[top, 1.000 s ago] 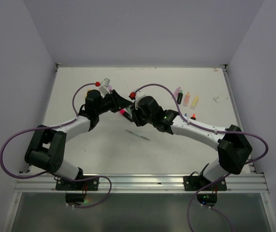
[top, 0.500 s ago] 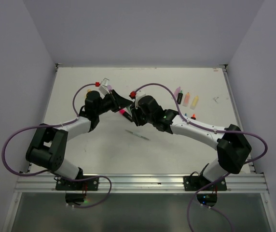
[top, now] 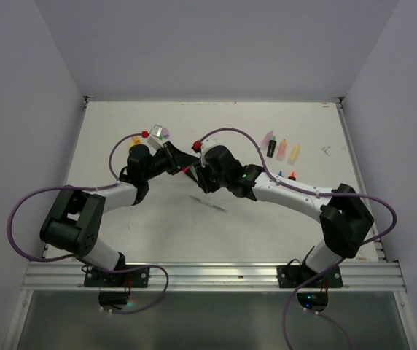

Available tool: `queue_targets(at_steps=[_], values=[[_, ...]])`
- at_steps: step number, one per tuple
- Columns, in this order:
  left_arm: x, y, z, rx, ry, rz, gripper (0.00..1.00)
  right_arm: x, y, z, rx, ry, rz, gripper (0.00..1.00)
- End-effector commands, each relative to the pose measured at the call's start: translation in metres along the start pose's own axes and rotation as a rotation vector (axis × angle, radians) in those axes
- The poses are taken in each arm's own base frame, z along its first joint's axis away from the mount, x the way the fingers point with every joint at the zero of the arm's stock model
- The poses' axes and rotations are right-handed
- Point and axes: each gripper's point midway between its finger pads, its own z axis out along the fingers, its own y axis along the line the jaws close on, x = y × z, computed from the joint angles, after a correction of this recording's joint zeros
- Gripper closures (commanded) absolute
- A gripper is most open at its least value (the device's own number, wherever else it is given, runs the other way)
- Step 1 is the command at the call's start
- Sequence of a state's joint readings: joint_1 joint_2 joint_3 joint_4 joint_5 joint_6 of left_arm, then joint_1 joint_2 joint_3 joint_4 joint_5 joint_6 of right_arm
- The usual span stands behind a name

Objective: Open the pen caps

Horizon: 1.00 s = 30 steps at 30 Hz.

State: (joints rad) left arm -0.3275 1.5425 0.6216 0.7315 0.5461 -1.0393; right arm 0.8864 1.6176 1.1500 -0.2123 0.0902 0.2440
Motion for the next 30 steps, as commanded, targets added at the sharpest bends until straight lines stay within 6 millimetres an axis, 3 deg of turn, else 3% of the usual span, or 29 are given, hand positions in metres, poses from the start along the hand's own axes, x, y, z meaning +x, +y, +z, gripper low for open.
queue_targets(at_steps=[1, 4, 5, 7, 8, 12, 14, 15, 19, 23, 26, 27, 29, 30], values=[[-0.008, -0.043, 0.002, 0.135, 0.023, 0.014, 1.00, -0.030, 0.015, 0.003, -0.043, -0.100, 0.040, 1.00], [-0.041, -0.047, 0.009, 0.134, -0.020, 0.029, 1.00, -0.016, 0.014, 0.002, -0.031, -0.066, 0.049, 1.00], [-0.056, -0.039, 0.010, 0.110, -0.045, 0.028, 1.00, -0.012, 0.015, 0.001, -0.033, -0.056, 0.047, 1.00], [-0.083, -0.045, 0.011, 0.124, -0.096, 0.050, 1.00, -0.001, 0.015, -0.003, -0.022, -0.025, 0.047, 1.00], [-0.100, -0.039, 0.008, 0.107, -0.135, 0.048, 1.00, 0.004, 0.014, -0.004, -0.020, -0.011, 0.052, 1.00], [-0.148, -0.037, 0.003, 0.094, -0.220, 0.052, 1.00, 0.038, 0.019, -0.012, -0.045, 0.046, 0.078, 1.00], [-0.165, -0.025, 0.001, 0.073, -0.241, 0.045, 1.00, 0.046, 0.024, -0.020, -0.071, 0.053, 0.091, 1.00], [-0.175, -0.029, 0.001, 0.085, -0.252, 0.056, 1.00, 0.060, 0.023, -0.022, -0.070, 0.074, 0.108, 1.00], [-0.203, -0.017, -0.007, 0.075, -0.288, 0.037, 1.00, 0.082, 0.024, -0.033, -0.079, 0.101, 0.118, 1.00], [-0.211, -0.018, -0.010, 0.072, -0.306, 0.043, 1.00, 0.082, 0.014, -0.043, -0.029, 0.072, 0.133, 1.00], [-0.208, 0.002, -0.014, -0.056, -0.294, 0.110, 1.00, 0.067, -0.023, -0.053, 0.151, 0.025, 0.160, 1.00], [-0.198, 0.023, -0.016, -0.155, -0.259, 0.076, 1.00, 0.064, -0.036, -0.055, 0.197, 0.038, 0.165, 1.00], [-0.195, 0.036, -0.026, -0.245, -0.266, 0.142, 1.00, 0.058, -0.070, -0.056, 0.273, 0.038, 0.228, 1.00], [-0.182, 0.054, -0.032, -0.314, -0.238, 0.120, 1.00, 0.057, -0.083, -0.057, 0.298, 0.040, 0.252, 1.00]])
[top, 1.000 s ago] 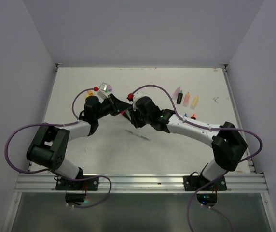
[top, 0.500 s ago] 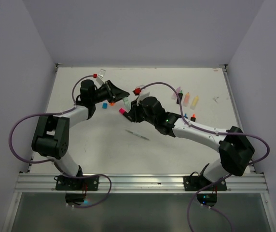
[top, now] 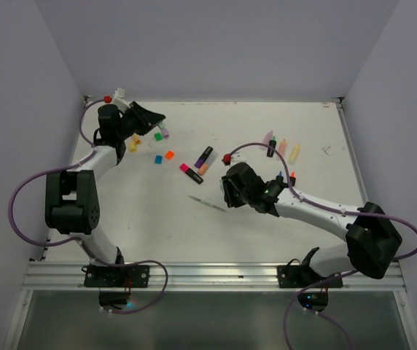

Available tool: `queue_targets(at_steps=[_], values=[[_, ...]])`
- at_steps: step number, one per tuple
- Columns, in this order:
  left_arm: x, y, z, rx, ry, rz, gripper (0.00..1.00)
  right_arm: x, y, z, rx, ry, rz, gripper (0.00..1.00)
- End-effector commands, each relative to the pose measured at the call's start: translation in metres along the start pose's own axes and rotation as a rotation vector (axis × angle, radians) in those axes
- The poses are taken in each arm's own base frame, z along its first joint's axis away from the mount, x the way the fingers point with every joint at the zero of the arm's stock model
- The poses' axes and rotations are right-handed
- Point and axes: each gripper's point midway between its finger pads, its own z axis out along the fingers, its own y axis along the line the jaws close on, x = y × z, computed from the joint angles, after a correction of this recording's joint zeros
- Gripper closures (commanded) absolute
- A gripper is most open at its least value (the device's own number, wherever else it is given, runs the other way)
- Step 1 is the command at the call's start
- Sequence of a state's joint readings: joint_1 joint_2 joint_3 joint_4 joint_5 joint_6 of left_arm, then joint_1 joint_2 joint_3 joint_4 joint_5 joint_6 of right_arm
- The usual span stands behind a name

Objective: Open the pen caps

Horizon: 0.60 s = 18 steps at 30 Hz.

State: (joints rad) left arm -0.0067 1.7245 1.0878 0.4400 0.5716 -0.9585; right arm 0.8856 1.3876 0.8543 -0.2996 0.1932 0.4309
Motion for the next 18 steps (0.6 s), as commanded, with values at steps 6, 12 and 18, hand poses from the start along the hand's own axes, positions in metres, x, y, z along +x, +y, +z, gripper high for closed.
queue_targets(at_steps=[6, 12, 18], values=[[0.023, 0.073, -0.060, -0.411, -0.015, 0.174, 1.00, -0.036, -0.137, 0.002, 0.417, -0.011, 0.206, 1.00], [0.042, 0.109, -0.072, -0.521, 0.028, 0.193, 1.00, -0.014, -0.182, 0.019, 0.601, 0.079, 0.235, 1.00], [0.055, 0.130, -0.082, -0.579, 0.037, 0.205, 1.00, 0.000, -0.200, 0.024, 0.651, 0.114, 0.251, 1.00]])
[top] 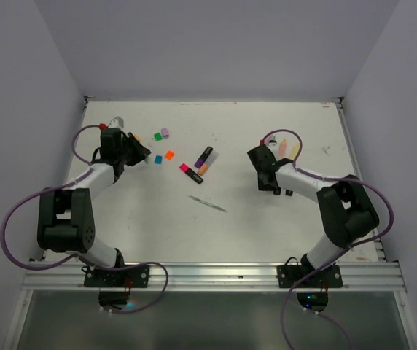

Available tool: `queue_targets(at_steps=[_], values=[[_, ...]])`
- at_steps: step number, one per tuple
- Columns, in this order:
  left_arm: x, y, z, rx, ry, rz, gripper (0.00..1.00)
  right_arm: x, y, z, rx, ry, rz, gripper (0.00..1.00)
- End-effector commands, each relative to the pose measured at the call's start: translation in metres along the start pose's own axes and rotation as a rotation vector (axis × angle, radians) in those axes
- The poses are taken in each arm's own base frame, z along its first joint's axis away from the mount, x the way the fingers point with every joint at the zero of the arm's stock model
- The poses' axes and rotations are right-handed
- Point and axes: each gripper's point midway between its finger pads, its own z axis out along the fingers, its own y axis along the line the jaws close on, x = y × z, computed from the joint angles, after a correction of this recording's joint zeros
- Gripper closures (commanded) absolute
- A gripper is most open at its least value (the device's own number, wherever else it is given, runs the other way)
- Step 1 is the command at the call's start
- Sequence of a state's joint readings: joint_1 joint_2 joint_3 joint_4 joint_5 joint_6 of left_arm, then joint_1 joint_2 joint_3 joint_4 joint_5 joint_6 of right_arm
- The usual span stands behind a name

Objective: Open the pen caps

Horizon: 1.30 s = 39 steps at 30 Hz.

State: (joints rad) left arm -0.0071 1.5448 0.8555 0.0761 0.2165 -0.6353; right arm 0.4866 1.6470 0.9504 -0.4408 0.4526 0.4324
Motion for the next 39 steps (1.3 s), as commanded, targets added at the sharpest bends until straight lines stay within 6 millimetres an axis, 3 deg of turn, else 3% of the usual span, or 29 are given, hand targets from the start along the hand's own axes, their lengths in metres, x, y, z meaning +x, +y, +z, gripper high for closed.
queue_targets(at_steps=[1, 6, 13, 18, 20, 23, 26, 29, 30, 31, 32, 35, 39], values=[[0.006, 0.020, 0.002, -0.066, -0.009, 0.049, 1.00, -0.015, -0.014, 0.003, 0.057, -0.039, 0.047, 1.00], [0.021, 0.038, 0.014, -0.112, 0.030, 0.049, 1.00, -0.010, -0.022, 0.008, 0.075, -0.016, 0.042, 0.99], [0.026, 0.044, 0.035, -0.119, 0.071, 0.060, 1.00, -0.016, -0.017, 0.005, 0.045, -0.019, 0.036, 0.72], [0.028, 0.049, 0.044, -0.130, 0.094, 0.067, 0.99, -0.035, 0.000, -0.010, -0.024, -0.089, 0.008, 0.56], [0.028, 0.051, 0.046, -0.140, 0.096, 0.071, 0.92, -0.041, 0.005, -0.015, -0.024, -0.106, -0.019, 0.46], [0.025, 0.051, 0.047, -0.144, 0.093, 0.069, 0.79, -0.055, 0.019, -0.027, -0.028, -0.144, -0.057, 0.42], [0.024, 0.052, 0.047, -0.152, 0.090, 0.066, 0.67, -0.079, 0.054, -0.051, -0.085, -0.234, -0.140, 0.40], [0.023, 0.056, 0.046, -0.177, 0.087, 0.064, 0.55, -0.083, 0.108, -0.068, -0.268, -0.260, -0.223, 0.40], [0.024, 0.058, 0.045, -0.186, 0.091, 0.065, 0.52, -0.092, 0.128, -0.079, -0.343, -0.291, -0.226, 0.40], [0.024, 0.059, 0.045, -0.193, 0.090, 0.065, 0.46, -0.086, 0.148, -0.078, -0.423, -0.265, -0.250, 0.40], [0.024, 0.059, 0.044, -0.196, 0.092, 0.064, 0.44, -0.095, 0.163, -0.085, -0.479, -0.280, -0.245, 0.40], [0.018, 0.055, 0.039, -0.192, 0.075, 0.060, 0.39, -0.093, 0.202, -0.084, -0.590, -0.237, -0.295, 0.45], [0.004, 0.044, 0.028, -0.182, 0.035, 0.050, 0.36, -0.084, 0.241, -0.082, -0.669, -0.221, -0.375, 0.48]])
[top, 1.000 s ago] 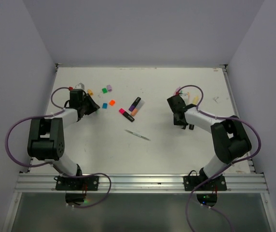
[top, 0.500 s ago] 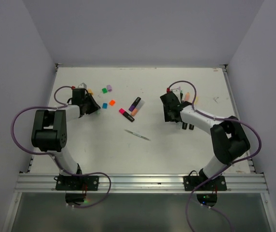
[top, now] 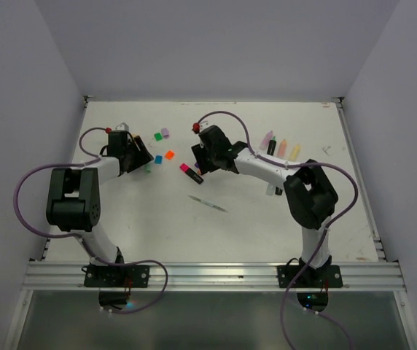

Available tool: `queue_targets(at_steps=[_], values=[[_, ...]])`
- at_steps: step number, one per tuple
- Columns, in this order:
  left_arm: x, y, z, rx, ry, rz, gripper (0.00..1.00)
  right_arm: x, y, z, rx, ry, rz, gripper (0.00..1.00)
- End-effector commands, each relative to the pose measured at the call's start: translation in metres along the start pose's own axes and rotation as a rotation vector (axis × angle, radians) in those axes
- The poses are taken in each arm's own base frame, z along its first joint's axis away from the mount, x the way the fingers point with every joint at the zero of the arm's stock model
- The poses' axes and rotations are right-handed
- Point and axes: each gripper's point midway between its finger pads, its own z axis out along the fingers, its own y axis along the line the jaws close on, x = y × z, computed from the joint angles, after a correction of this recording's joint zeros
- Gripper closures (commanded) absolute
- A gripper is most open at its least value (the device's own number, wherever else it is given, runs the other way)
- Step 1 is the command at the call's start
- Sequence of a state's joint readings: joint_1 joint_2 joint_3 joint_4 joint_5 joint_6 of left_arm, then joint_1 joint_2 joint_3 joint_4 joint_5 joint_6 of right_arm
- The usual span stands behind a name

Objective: Open the pen caps

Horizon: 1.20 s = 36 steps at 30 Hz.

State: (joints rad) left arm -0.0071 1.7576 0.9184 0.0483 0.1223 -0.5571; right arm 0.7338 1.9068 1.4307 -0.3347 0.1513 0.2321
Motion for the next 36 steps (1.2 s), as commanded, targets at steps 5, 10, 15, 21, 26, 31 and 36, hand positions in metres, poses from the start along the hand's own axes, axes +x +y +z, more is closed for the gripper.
queue_targets(at_steps=[5, 10, 15, 21, 26, 31, 36], values=[[-0.044, -0.028, -0.049, 0.068, -0.148, -0.006, 0.34, -0.008, 0.060, 0.024, -0.188, 0.002, -0.115, 0.48], [-0.054, -0.051, -0.076, 0.164, -0.181, 0.003, 0.33, -0.006, 0.070, 0.036, -0.199, 0.000, -0.140, 0.46], [-0.052, -0.064, -0.094, 0.238, -0.202, -0.002, 0.32, -0.004, 0.076, 0.046, -0.219, 0.024, -0.157, 0.45], [-0.050, -0.070, -0.105, 0.274, -0.205, 0.011, 0.32, -0.006, 0.075, 0.058, -0.202, 0.026, -0.179, 0.45], [-0.047, -0.071, -0.106, 0.290, -0.197, 0.014, 0.32, 0.000, 0.063, 0.073, -0.128, 0.042, -0.199, 0.45], [-0.041, -0.071, -0.104, 0.297, -0.185, 0.015, 0.32, 0.012, 0.057, 0.082, -0.099, 0.067, -0.210, 0.45], [-0.035, -0.071, -0.101, 0.306, -0.170, 0.013, 0.31, 0.029, 0.055, 0.084, -0.109, 0.103, -0.209, 0.51]])
